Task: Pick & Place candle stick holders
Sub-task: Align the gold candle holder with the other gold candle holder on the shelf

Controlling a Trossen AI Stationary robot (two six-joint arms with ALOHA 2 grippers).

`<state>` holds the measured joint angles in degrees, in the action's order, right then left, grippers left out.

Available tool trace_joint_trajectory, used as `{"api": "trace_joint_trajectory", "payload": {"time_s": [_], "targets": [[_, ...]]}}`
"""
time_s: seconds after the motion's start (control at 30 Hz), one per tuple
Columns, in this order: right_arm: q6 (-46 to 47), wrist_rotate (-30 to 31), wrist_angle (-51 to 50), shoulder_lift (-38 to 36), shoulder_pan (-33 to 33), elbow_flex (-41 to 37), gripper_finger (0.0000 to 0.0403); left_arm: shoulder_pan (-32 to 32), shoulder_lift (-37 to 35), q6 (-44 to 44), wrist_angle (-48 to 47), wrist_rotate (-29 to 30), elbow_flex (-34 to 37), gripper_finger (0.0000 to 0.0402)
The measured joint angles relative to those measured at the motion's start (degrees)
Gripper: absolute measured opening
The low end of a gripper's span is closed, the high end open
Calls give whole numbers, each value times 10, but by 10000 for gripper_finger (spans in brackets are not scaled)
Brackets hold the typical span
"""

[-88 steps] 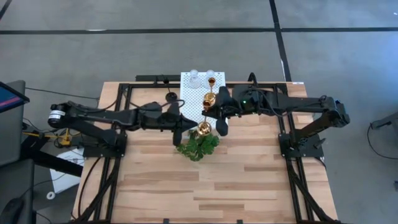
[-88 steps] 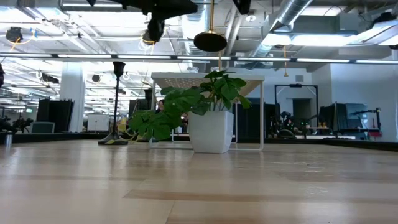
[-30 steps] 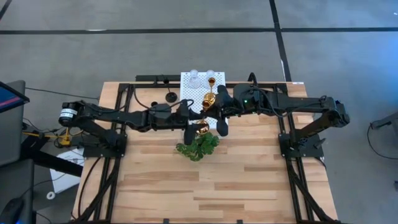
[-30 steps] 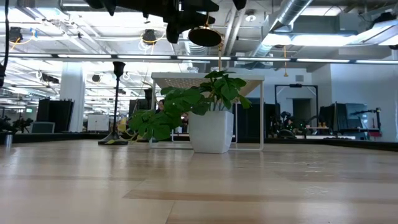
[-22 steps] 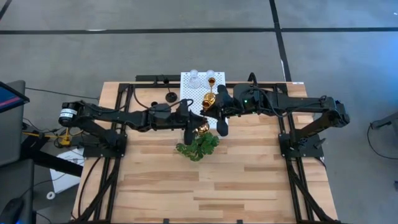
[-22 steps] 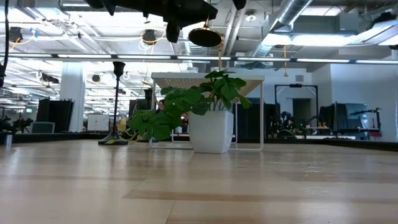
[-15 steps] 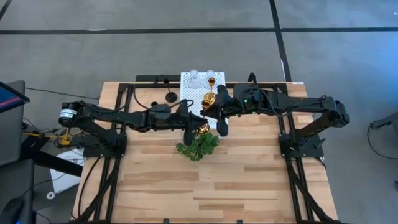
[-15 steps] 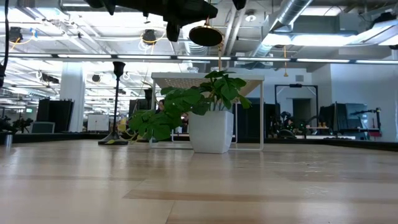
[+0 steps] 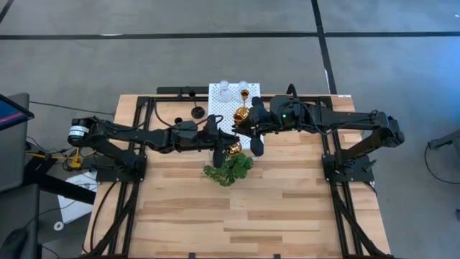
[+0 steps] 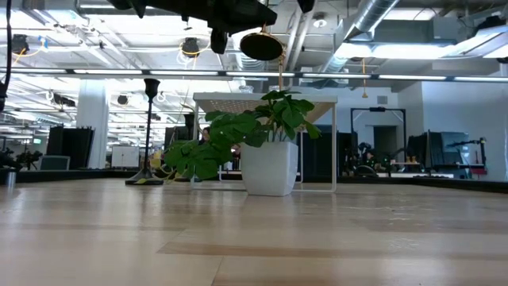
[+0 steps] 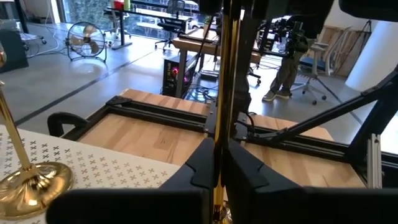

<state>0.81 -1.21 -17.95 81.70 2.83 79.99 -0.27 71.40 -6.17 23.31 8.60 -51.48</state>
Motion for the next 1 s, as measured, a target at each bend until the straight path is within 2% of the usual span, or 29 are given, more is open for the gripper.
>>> {"api": "trace_joint_trajectory", "payload": {"time_s": [0.4,0.57,0.7,0.9,1.0], "targets": [[2,-4,-14,-40,4,0,55,0,-9,12,-2,15,0,14],[5,-5,-29,-74,0,0,62,1,-16,27,-19,40,1,14],[6,-5,-49,-98,-2,0,89,7,-30,38,-23,63,7,14],[13,-4,-118,-132,-1,0,156,36,-58,44,-25,94,51,14],[35,-3,-166,-144,5,0,167,58,-67,44,-9,94,70,14]]}}
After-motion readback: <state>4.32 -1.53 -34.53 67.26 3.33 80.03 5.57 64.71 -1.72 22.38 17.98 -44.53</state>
